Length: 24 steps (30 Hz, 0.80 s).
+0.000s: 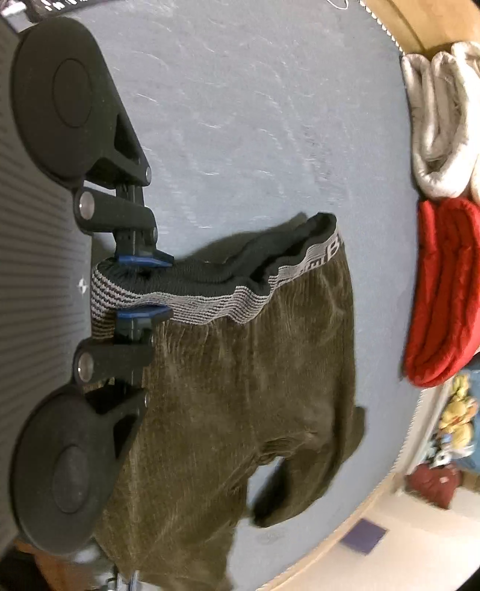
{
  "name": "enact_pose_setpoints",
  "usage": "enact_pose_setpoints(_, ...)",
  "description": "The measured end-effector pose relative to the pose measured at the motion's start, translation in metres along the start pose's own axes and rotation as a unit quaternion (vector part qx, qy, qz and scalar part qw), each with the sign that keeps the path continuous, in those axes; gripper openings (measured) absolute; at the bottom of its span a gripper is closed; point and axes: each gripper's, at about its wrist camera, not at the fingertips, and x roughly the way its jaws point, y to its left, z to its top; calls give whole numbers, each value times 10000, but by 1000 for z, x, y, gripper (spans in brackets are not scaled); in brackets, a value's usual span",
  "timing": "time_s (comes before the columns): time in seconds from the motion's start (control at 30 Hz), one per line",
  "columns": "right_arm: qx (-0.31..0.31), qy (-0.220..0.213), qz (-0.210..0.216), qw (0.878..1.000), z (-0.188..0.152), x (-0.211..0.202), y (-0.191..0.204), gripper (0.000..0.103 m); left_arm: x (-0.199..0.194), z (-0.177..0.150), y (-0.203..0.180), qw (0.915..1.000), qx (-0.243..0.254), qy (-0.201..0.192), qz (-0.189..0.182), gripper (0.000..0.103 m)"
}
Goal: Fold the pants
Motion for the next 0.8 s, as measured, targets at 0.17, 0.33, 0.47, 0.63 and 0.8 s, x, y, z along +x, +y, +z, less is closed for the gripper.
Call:
enact_pose_setpoints(0.17, -406, 532, 410, 9969, -14, 1, 22, 12, 1, -23, -23, 9920, 1040, 549, 466, 27)
enact_pose_setpoints(0.33, -81, 521, 153, 9985, -11, 0, 14, 45, -6, -12, -55, 9809, 1564, -108, 1153, 51)
enact_pose_setpoints(0.47, 919, 5, -212, 9955, -6, -23, -26, 57, -19, 7, -94, 9848, 1507, -699, 509, 52)
enact_pose_setpoints(0.63, 2306, -435, -1447, 9612, -34, -64, -90, 62, -17, 17, -164, 9774, 1835, -1021, -263, 52)
enact_pose_setpoints(0.8, 4144, -650, -3132, 8520, -109, -134, -158, 67, -19, 22, -235, 9630, 2103, -1330, -1039, 38)
